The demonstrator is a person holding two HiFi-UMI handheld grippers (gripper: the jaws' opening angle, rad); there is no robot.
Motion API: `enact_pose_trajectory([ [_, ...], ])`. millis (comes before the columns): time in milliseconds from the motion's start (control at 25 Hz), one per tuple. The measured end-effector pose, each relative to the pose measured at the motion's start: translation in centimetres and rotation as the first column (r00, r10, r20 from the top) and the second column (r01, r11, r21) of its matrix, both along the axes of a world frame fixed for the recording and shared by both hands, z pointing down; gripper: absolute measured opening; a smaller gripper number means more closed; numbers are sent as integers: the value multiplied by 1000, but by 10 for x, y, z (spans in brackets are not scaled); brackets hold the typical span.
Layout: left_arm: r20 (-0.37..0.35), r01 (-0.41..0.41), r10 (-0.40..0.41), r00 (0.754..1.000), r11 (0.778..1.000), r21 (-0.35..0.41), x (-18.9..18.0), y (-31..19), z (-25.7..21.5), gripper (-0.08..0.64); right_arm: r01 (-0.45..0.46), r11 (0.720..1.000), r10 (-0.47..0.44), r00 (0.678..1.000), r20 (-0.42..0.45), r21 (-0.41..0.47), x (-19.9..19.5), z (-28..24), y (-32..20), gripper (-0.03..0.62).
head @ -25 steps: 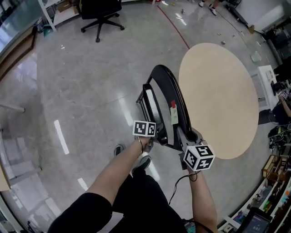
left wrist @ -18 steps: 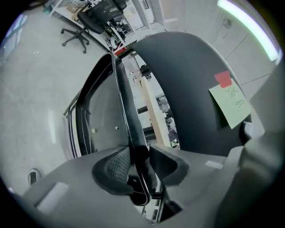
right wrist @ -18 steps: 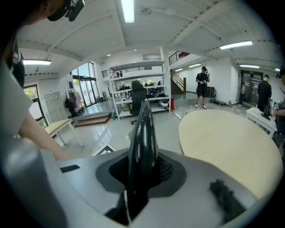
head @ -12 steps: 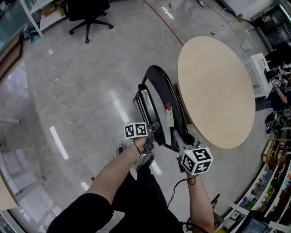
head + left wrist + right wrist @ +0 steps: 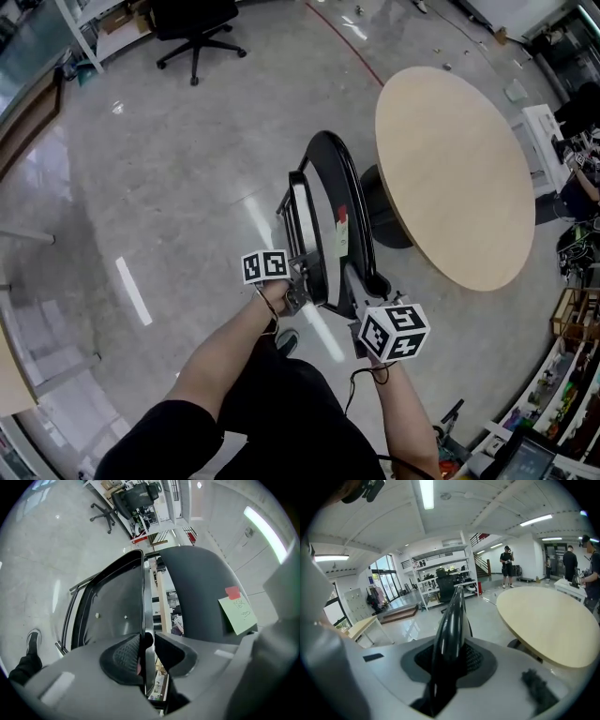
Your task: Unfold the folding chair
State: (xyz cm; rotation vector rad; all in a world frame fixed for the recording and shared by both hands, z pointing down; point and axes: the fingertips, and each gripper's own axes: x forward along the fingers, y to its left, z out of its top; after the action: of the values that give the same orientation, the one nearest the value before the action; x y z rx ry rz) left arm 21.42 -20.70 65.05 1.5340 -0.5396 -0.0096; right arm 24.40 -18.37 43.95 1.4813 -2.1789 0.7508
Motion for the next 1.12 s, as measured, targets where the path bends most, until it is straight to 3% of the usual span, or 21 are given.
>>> enact_pose_trajectory([
  [280,10,135,-135,991,991,-5,-41,64,-3,97,123,992,-124,991,40,28,-31,-3,57,78],
  [520,76,235,-235,969,972,7,-72,98,3,100,198,979,-199,979,41,39,-56,2,90,78],
  [640,223,158,-176,959,983,96,-73,98,2,135,210,977,-211,977,32,35,-62,2,93,78],
  [760,352,-4,-44,935,991,134,-61,98,-4,329,190,981,-191,981,28,26,-63,2,93,78],
  [920,494,-163,104,863,984,77,-57,101,17,339,181,983,-182,983,7,33,-72,3,97,77],
  [1000,538,-188,133,832,981,48,-66,105,29,284,196,980,-196,981,-3,40,-82,4,101,78],
  [1120,499,-143,113,859,989,23,-81,115,32,268,217,975,-216,976,-19,50,-97,4,109,78],
])
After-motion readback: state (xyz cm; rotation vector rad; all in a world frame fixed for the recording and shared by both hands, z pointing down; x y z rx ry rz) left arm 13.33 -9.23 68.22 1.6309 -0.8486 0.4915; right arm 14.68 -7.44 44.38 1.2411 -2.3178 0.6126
